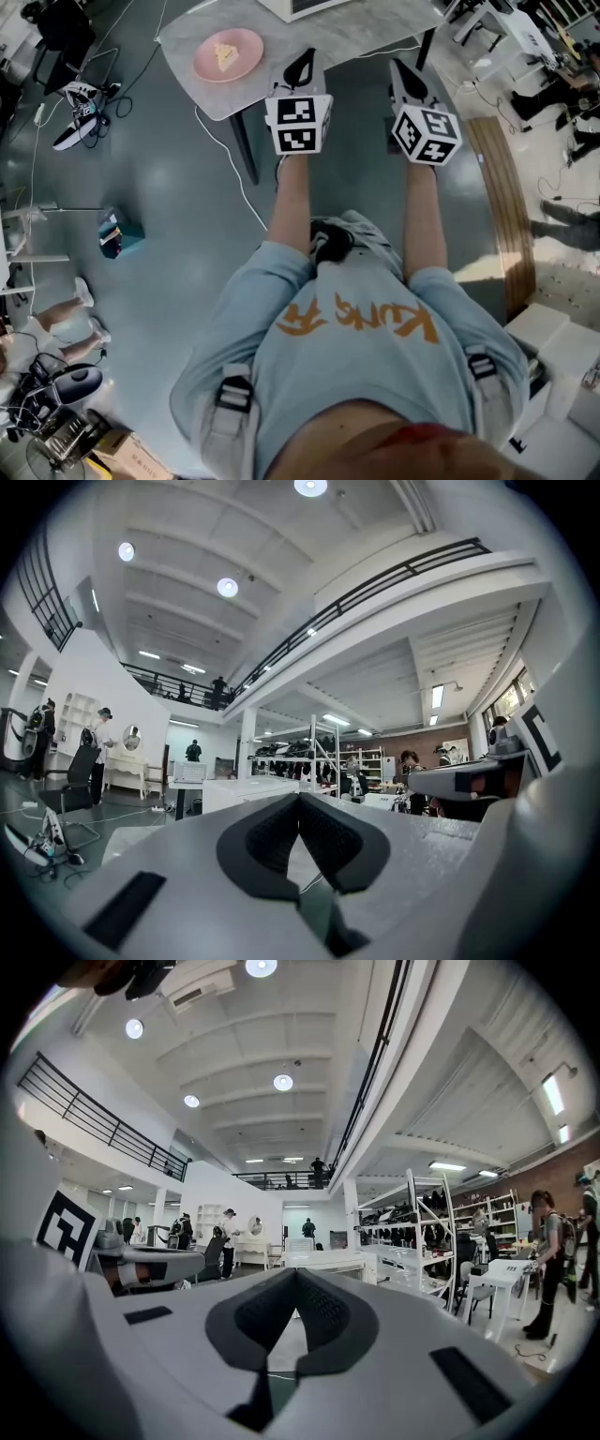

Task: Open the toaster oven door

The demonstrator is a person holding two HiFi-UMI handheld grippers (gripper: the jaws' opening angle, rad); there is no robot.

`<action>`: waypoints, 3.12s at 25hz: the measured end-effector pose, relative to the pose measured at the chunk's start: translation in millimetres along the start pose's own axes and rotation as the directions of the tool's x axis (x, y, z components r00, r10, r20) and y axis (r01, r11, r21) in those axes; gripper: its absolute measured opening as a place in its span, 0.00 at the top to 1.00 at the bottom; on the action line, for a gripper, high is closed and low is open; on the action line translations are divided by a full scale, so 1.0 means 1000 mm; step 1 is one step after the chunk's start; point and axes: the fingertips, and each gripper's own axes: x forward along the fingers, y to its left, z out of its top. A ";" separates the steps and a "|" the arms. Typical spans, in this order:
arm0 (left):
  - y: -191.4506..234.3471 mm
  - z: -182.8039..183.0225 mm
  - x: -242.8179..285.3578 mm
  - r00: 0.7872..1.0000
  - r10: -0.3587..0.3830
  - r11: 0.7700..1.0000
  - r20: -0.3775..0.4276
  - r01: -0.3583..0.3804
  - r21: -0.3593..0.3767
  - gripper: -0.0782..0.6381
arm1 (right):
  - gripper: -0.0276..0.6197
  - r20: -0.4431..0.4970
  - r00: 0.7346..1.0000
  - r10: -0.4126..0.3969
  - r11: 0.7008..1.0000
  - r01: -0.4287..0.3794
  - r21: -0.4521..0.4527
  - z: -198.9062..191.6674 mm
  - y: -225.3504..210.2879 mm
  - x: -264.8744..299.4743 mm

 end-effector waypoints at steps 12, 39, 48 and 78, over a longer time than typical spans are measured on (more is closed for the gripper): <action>0.005 0.011 0.024 0.999 -0.019 1.000 0.026 0.019 0.012 0.89 | 0.96 0.005 1.000 0.000 0.999 0.000 -0.054 0.018 -0.011 0.020; 0.011 -0.042 0.317 0.997 0.061 0.997 -0.040 -0.063 -0.039 0.89 | 0.96 -0.059 0.998 0.005 0.999 -0.007 -0.043 -0.032 -0.213 0.251; 0.044 -0.049 0.410 0.976 0.185 0.983 -0.110 -0.184 0.017 0.89 | 0.96 -0.092 0.988 0.122 0.993 -0.121 0.017 -0.041 -0.265 0.355; 0.116 -0.067 0.430 0.923 0.241 0.949 -0.299 -0.160 0.271 0.89 | 0.92 -0.147 0.884 0.443 0.872 -0.463 -0.159 -0.041 -0.206 0.466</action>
